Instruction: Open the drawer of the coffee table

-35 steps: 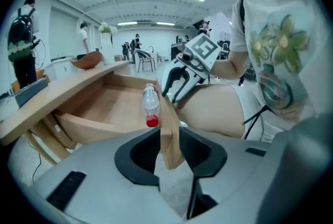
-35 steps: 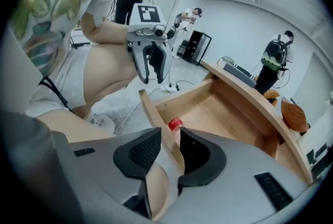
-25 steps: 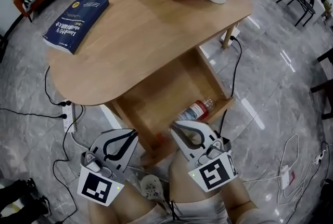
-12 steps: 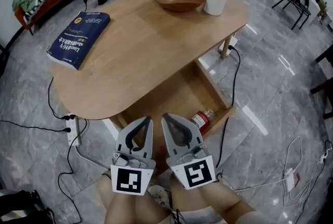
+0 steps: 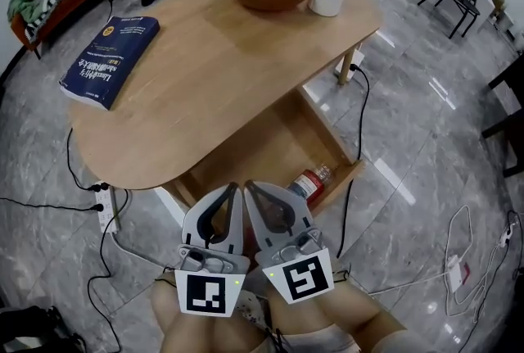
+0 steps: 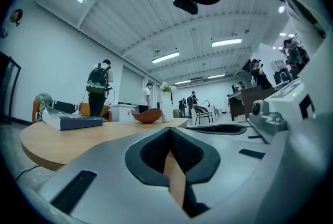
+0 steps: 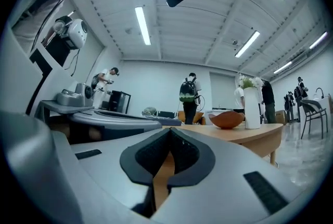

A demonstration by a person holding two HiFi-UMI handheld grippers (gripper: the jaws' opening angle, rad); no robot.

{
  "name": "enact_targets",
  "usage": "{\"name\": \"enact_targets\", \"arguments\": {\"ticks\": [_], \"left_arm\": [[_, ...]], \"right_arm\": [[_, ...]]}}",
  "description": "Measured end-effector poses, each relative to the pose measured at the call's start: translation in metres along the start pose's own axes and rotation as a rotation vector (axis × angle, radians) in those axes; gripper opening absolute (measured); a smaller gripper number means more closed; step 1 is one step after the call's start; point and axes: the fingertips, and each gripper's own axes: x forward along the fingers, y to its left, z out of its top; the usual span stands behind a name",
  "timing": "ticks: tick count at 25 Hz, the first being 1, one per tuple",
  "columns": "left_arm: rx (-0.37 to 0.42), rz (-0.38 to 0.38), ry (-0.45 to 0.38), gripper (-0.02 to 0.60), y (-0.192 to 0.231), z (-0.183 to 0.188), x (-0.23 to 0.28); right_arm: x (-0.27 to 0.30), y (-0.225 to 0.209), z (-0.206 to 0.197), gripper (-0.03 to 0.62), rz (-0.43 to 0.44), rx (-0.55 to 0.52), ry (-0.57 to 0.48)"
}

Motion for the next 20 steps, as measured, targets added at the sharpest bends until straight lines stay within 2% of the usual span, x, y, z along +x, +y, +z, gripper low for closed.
{"name": "enact_targets", "arguments": {"ticks": [4,9,20], "left_arm": [[0.064,-0.009,0.022,0.008,0.0,-0.008,0.005],[0.061,-0.02,0.041,0.008,-0.003,-0.014,0.014],[0.053,-0.022,0.06,0.008,-0.004,-0.025,0.019]], "right_arm": [[0.004,-0.003,-0.009,0.018,0.009,0.003,0.018],[0.006,-0.013,-0.011,0.018,-0.016,0.074,0.023],[0.008,-0.018,-0.018,0.018,-0.008,0.115,0.038]]}}
